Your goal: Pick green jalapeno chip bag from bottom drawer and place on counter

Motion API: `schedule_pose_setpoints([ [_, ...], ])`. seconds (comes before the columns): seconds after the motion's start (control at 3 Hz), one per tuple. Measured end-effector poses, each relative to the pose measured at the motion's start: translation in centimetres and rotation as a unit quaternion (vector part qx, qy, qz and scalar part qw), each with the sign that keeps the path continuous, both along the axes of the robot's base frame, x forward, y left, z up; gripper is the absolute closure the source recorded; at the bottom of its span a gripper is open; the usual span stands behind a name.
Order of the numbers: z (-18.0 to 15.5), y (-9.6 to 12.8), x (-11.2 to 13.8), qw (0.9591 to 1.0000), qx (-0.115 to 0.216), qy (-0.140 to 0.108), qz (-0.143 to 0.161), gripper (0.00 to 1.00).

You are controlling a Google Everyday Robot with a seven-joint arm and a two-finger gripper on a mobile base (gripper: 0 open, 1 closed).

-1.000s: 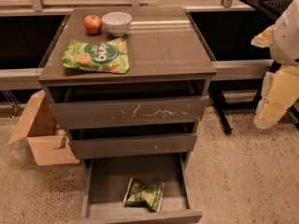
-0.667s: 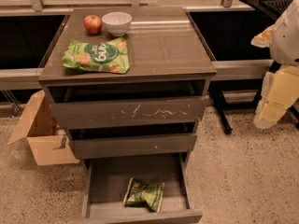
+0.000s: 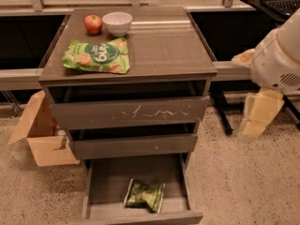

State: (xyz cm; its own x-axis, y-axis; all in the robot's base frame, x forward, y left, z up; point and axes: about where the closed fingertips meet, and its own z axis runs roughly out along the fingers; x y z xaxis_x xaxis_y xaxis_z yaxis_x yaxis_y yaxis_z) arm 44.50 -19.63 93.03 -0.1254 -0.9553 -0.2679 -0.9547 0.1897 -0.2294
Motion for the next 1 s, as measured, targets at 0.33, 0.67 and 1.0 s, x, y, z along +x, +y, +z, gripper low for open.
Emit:
schedule_pose_setpoints([
  [0.33,-5.0,1.2,0.4,0.9987,0.039,0.023,0.025,0.0],
  [0.67,-9.6,2.6,0.3,0.995,0.076,0.051,0.041,0.0],
  [1.0,-14.0,3.9,-0.2,0.9884,0.116,0.085,0.05,0.0],
])
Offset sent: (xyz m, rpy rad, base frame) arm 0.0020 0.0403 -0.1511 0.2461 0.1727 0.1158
